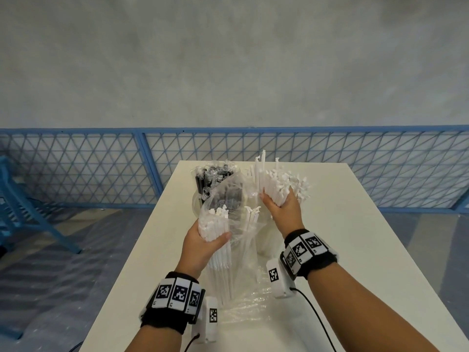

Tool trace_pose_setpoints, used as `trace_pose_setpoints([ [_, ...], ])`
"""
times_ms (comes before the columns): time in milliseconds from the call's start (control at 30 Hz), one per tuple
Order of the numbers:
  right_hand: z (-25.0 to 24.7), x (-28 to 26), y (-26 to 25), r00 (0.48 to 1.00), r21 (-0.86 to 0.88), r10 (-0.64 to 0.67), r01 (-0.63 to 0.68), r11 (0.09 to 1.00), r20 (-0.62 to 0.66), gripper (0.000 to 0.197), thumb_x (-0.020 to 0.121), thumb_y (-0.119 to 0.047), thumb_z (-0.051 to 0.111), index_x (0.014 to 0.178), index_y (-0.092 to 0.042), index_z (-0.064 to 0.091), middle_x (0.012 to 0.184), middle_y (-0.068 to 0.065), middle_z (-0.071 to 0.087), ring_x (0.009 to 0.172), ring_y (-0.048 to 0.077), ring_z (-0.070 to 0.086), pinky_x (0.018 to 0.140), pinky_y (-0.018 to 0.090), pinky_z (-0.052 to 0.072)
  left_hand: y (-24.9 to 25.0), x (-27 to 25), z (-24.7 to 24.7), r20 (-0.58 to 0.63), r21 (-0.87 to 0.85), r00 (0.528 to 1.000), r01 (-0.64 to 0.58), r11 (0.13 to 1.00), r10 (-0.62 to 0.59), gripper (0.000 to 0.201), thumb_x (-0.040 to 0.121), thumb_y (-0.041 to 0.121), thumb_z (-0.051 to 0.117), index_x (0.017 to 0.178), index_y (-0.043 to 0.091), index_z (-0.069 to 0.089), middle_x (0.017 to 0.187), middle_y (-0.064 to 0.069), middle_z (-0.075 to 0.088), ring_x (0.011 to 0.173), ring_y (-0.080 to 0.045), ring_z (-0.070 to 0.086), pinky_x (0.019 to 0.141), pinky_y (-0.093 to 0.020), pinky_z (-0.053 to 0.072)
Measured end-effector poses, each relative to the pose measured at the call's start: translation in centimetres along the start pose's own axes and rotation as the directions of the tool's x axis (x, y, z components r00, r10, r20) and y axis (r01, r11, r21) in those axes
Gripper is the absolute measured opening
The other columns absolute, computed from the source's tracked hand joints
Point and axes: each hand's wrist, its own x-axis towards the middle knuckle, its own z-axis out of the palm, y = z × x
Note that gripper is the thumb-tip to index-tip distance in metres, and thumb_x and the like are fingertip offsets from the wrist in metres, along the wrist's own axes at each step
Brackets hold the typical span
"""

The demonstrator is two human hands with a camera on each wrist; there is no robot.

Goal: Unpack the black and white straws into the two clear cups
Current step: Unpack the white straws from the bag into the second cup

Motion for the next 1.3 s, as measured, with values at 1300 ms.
trace_pose_setpoints([
  [1300, 2.9, -6.1, 0.0, 0.961, -0.226, -0.223, 0.257, 0.940, 0.164, 0.079, 0.057, -0.016, 0.086, 0.121, -0.013, 0.040, 0.117, -0.002, 0.032, 0.097, 0.010, 0.047, 0.072, 0.004, 0.045, -0.7, -0.5, -1.8, 0.295, 0.040, 0.956, -0.013, 0.999, 0.000, 0.071, 0.053, 0.025, 0.084, 0.119, 0.022, 0.057, 0.113, 0.000, 0.069, 0.105, -0.011, 0.065, 0.089, -0.025, 0.052],
])
